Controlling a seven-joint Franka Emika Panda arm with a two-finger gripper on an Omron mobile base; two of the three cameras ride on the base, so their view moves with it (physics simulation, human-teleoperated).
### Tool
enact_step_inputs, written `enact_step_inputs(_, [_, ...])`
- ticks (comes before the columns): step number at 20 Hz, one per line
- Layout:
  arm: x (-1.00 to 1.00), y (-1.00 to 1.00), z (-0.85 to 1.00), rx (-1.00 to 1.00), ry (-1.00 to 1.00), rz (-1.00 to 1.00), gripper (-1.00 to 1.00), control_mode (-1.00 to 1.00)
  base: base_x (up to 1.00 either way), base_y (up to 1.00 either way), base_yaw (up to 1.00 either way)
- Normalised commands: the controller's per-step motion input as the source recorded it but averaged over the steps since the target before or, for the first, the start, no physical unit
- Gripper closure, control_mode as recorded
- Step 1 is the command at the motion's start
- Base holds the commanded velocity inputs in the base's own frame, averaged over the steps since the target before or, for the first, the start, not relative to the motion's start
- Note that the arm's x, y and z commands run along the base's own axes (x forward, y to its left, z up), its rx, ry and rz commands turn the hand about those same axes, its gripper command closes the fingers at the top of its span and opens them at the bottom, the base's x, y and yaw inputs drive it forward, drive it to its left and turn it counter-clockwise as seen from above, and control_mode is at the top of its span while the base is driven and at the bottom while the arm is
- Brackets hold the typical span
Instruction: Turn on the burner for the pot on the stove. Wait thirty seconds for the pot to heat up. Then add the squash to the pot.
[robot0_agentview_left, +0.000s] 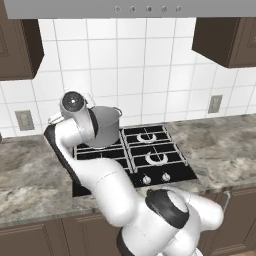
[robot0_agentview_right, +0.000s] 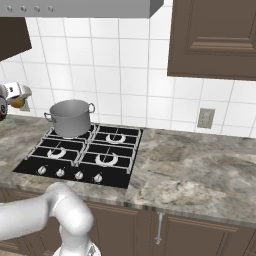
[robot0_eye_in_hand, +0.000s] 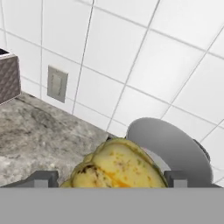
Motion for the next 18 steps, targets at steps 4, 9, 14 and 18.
enact_step_inputs(4, [0.0, -1.0, 0.51, 0.03, 0.0, -0.01, 1.0, -1.0, 0.0, 0.0, 0.0])
enact_step_inputs(9, [0.05, -1.0, 0.32, 0.01, 0.12, -0.07, 1.0, -1.0, 0.0, 0.0, 0.0])
enact_step_inputs(14, [0.1, -0.73, -0.05, 0.01, 0.13, -0.01, 1.0, -1.0, 0.0, 0.0, 0.0])
enact_step_inputs(18, [0.01, -0.18, -0.03, 0.0, 0.0, 0.0, 1.0, -1.0, 0.0, 0.0, 0.0])
